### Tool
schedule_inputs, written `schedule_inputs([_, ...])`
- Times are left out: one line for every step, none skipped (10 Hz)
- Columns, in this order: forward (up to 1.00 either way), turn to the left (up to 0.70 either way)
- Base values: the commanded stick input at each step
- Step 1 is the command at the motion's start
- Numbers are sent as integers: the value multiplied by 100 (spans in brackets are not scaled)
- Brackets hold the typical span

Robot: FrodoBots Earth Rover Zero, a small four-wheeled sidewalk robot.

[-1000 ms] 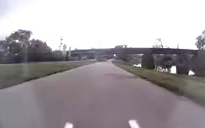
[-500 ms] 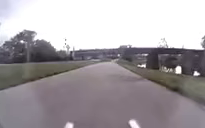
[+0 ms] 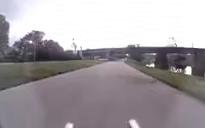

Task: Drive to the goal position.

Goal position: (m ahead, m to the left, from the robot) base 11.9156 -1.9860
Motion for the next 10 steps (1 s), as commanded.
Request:
schedule_inputs([70, 0])
schedule_inputs([70, 0])
schedule_inputs([70, 0])
schedule_inputs([70, 34])
schedule_inputs([70, 24])
schedule_inputs([70, 13])
schedule_inputs([70, 2])
schedule_inputs([70, 0])
schedule_inputs([70, 0])
schedule_inputs([70, 0])
